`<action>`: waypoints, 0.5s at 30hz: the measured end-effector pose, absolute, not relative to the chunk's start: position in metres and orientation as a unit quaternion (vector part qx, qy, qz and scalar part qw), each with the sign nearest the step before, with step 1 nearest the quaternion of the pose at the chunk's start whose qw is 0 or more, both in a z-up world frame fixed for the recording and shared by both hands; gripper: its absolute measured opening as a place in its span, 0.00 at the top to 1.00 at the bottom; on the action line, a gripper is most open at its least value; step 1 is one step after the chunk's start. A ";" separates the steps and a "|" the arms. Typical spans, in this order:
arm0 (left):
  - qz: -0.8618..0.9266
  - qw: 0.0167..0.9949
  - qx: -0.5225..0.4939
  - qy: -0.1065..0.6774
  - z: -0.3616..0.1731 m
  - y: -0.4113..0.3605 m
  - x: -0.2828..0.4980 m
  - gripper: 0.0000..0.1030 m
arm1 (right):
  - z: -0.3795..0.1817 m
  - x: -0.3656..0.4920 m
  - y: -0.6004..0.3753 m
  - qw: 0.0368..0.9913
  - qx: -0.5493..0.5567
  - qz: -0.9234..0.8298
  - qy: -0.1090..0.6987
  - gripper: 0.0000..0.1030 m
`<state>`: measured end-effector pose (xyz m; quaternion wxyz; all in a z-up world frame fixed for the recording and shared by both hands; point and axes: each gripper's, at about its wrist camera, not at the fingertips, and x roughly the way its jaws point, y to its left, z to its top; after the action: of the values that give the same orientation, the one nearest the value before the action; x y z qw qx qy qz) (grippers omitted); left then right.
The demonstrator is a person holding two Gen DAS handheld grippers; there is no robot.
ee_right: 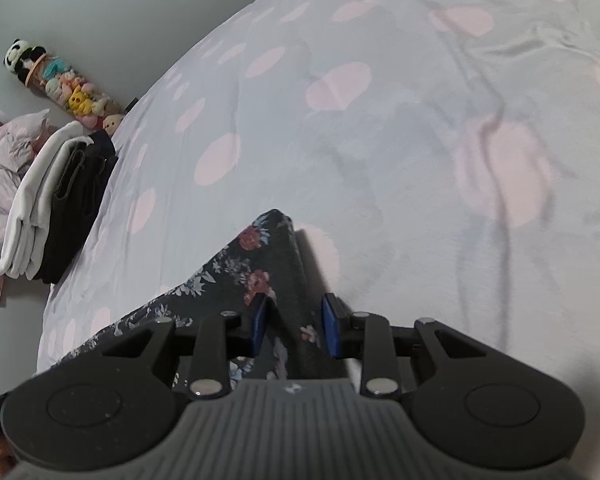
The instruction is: Fold clothes
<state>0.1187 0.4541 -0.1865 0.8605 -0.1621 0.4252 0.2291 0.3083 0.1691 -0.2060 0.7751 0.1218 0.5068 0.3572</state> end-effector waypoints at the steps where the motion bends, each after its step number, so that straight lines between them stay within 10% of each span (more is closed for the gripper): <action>1: 0.231 0.861 -0.161 0.425 -0.186 0.453 0.119 0.80 | -0.206 0.308 0.173 0.776 0.119 0.360 0.504 0.70; 10: 0.234 0.860 -0.163 0.424 -0.185 0.451 0.119 0.81 | -0.190 0.295 0.178 0.795 0.113 0.388 0.452 0.90; 15: 0.237 0.860 -0.163 0.422 -0.182 0.449 0.118 0.83 | -0.198 0.298 0.174 0.788 0.102 0.353 0.494 0.65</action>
<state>0.1178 0.4489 -0.1821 0.8597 -0.1629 0.4222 0.2368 0.2981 0.1739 -0.1982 0.7880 0.1025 0.4939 0.3531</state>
